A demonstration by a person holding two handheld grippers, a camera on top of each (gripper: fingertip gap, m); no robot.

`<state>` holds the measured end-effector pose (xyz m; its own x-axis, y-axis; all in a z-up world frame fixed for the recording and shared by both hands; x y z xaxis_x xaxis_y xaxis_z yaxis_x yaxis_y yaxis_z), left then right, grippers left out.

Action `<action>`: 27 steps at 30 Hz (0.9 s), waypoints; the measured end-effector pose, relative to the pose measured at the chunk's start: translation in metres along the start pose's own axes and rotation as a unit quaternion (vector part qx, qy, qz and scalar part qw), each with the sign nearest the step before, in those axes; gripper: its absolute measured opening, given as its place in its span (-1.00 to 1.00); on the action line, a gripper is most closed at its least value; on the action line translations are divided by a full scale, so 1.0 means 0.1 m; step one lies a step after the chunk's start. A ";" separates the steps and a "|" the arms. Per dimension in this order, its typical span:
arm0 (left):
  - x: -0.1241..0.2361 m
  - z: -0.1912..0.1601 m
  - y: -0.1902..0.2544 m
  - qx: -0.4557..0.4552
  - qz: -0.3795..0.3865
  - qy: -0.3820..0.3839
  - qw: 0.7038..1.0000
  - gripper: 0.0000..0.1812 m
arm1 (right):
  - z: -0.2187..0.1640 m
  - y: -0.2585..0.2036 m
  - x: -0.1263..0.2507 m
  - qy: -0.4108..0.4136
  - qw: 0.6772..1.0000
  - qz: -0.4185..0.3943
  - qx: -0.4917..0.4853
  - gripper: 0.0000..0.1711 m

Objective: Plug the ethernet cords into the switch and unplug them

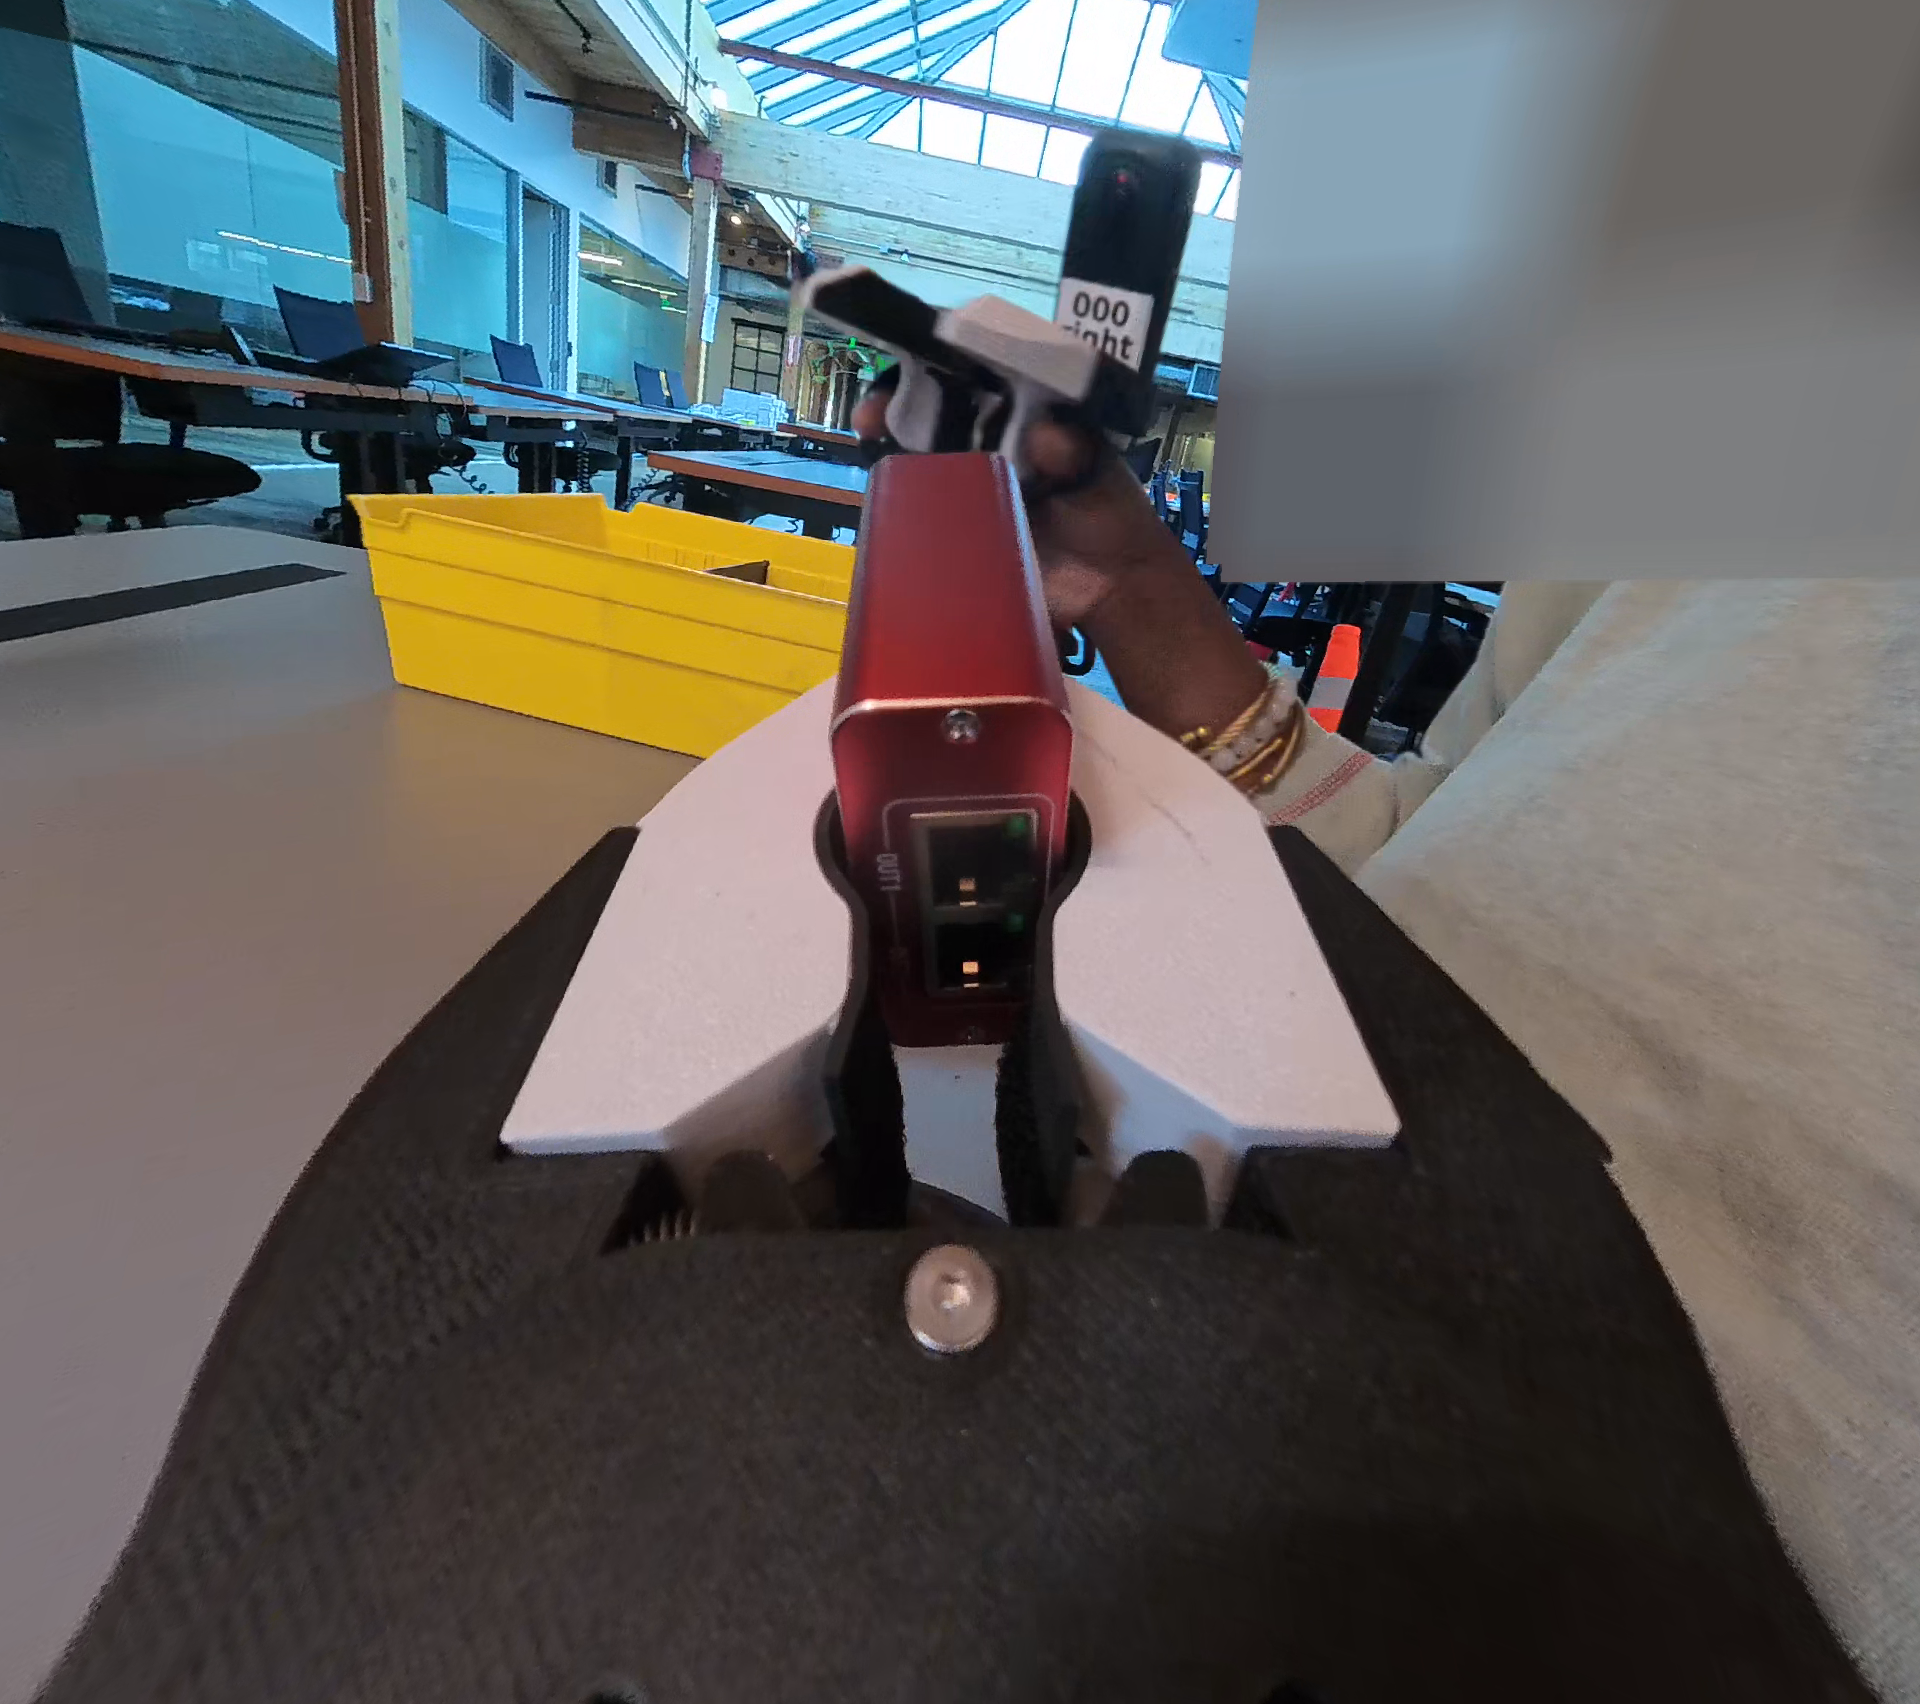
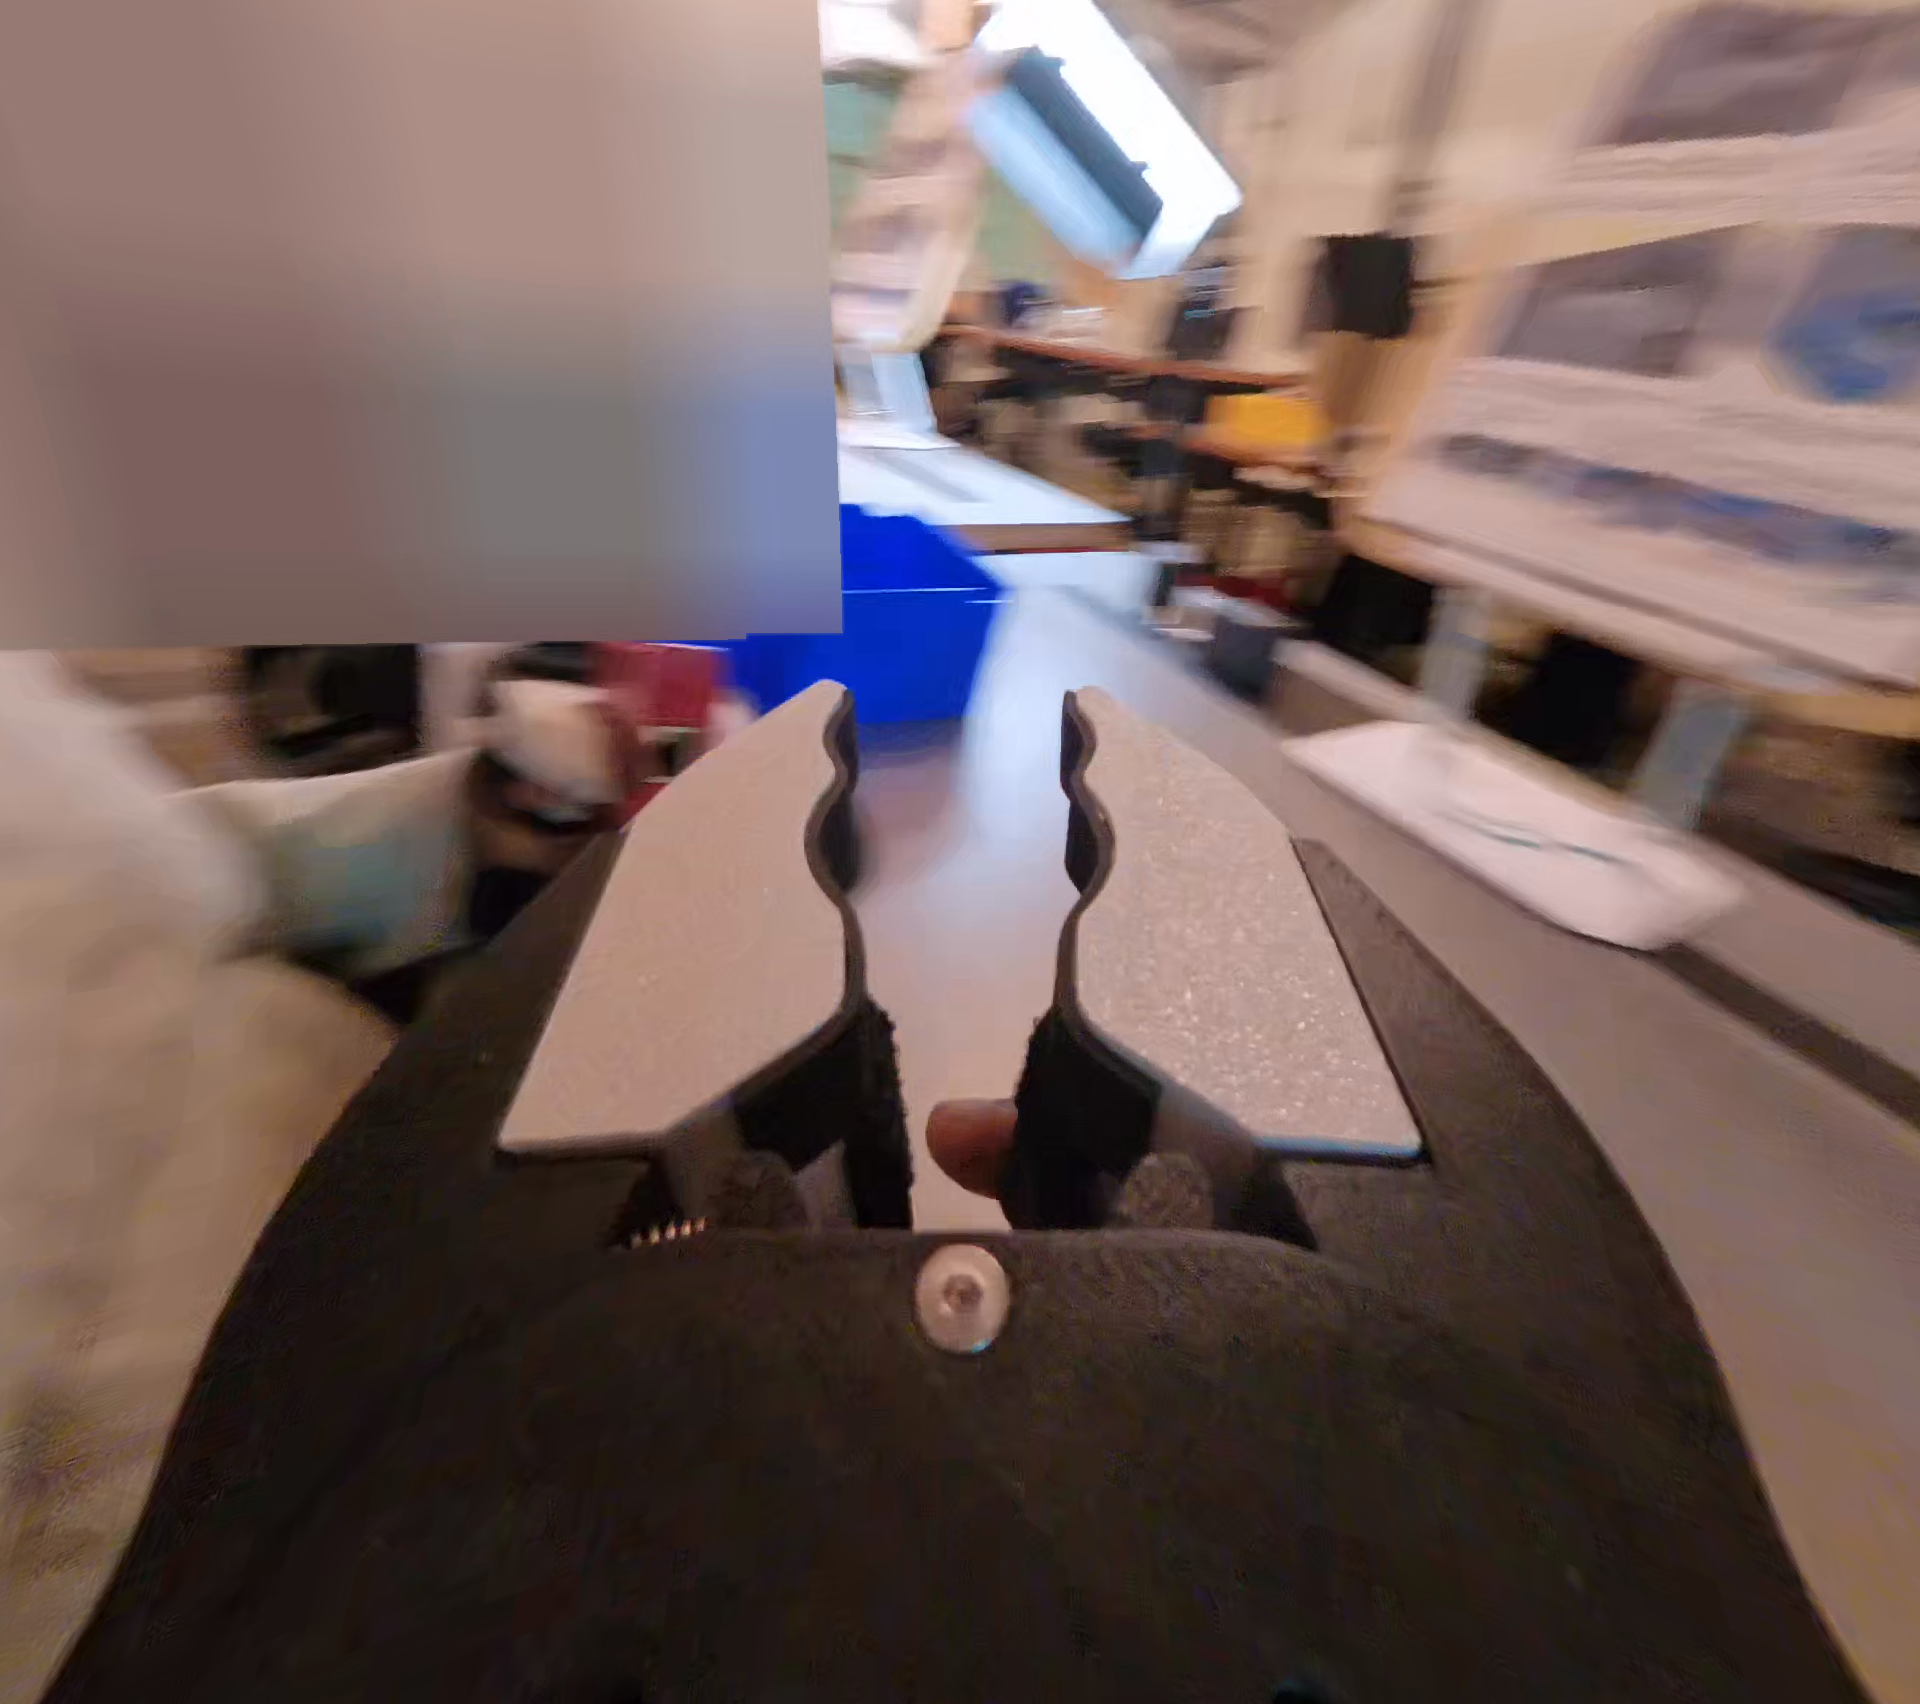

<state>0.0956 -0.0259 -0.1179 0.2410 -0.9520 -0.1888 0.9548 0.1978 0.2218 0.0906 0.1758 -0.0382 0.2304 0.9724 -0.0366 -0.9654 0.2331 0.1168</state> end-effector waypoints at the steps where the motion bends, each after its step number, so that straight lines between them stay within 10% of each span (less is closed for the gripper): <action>1: 0.00 0.00 0.01 -0.004 -0.003 0.001 1.000 -0.68 | -0.05 -0.11 -0.18 -0.011 0.998 0.061 -0.019 -0.53; 13: -0.02 0.00 0.00 -0.002 0.008 0.003 1.000 -0.56 | -0.38 -0.28 -0.75 -0.066 0.982 0.168 -0.059 -0.70; 19: 0.03 0.06 -0.14 0.067 0.038 0.042 0.996 -0.43 | 0.10 0.37 0.09 -0.065 0.994 -0.091 0.017 -0.70; 23: 0.02 0.06 -0.14 0.063 0.040 0.041 0.996 -0.45 | 0.15 1.05 0.97 -0.164 0.922 -0.351 0.010 -0.71; 27: 0.01 0.04 -0.14 0.053 0.044 0.033 0.997 -0.46 | -0.26 1.67 1.56 -0.319 0.832 -0.444 -0.092 -0.71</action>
<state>0.0821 -0.0301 -0.1172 0.3371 -0.9141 -0.2253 0.9067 0.2508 0.3392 -0.0381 0.3667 -0.0500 0.8244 0.2369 0.5140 -0.3683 0.9142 0.1694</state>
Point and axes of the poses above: each gripper's, where its closed fingertips meet, x back along the fingers, z out of its top, y = z × x across the jaws, the point moved 7 cm from there along x, back along the fingers, and after that the axes turned 12 degrees about z, right-handed, at the moved point
